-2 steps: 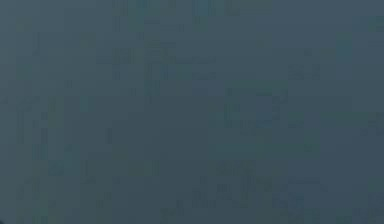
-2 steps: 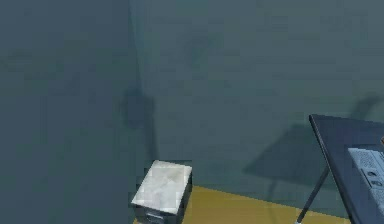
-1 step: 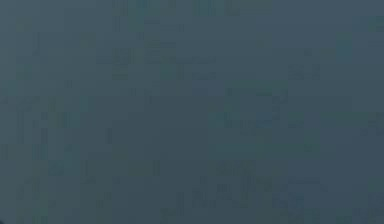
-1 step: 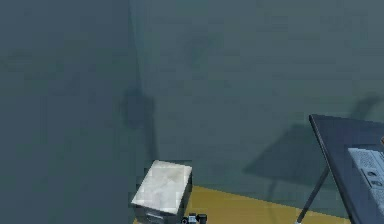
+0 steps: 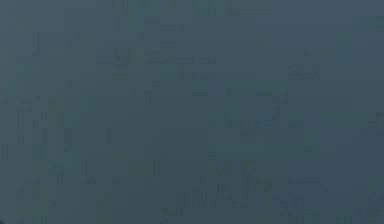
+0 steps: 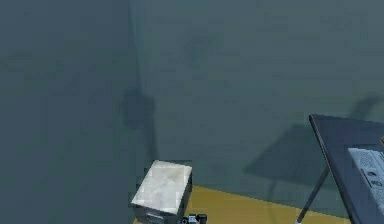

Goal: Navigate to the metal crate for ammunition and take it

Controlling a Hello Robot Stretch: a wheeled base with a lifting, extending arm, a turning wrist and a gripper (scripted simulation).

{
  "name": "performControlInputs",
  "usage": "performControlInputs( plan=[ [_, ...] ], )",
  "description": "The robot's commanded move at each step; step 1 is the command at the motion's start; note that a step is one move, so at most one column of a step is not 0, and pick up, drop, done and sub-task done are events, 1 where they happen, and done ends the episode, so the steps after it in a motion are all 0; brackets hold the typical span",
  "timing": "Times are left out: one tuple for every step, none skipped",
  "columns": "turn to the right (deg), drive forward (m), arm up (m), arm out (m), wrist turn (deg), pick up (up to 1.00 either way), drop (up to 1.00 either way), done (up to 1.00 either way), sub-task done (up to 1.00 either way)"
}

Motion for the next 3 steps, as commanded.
performControlInputs(
  plan=[
    [0.0, 0.0, 0.0, 0.0, 45.0, 0.0, 0.0, 0.0, 0.0],
    [0.0, 0.0, 0.0, 0.0, 45.0, 0.0, 0.0, 0.0, 0.0],
    [0.0, 0.0, 0.0, 0.0, 27.0, 0.0, 0.0, 0.0, 0.0]
  ],
)
